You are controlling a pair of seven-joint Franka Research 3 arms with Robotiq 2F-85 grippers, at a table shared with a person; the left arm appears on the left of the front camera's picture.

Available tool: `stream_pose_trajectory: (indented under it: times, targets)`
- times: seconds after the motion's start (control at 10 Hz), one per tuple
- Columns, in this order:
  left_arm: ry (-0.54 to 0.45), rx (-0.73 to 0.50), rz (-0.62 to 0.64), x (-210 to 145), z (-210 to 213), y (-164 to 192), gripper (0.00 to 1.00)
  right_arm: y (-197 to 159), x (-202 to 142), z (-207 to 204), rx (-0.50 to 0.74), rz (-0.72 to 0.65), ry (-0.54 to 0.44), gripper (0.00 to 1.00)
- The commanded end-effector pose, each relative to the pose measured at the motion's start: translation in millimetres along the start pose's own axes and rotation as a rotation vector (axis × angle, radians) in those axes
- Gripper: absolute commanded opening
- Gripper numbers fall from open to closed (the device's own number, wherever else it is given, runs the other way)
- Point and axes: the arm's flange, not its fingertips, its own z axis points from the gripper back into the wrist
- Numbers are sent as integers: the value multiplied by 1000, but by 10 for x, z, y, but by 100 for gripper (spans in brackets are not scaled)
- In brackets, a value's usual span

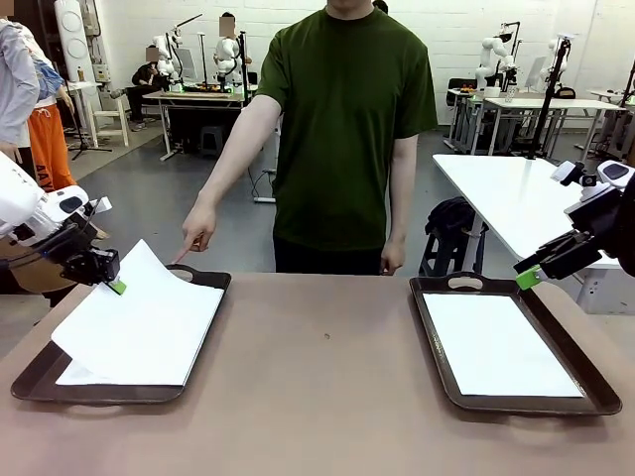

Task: Sort the A4 documents.
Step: Place the A4 Paper in the designated Handle tray.

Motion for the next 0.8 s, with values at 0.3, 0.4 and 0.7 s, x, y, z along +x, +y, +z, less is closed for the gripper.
stream_pose_trajectory:
  times: [0.3, 0.4, 0.7]
  targets:
    - [17, -42, 68, -45, -213, -106, 40, 5, -10, -15, -1, 9, 5, 100]
    - [35, -24, 63, -63, -227, -107, 55, 5, -10, -15, -1, 9, 5, 100]
    - [95, 75, 14, -99, -237, -78, 78, 5, -10, -15, -1, 9, 5, 100]
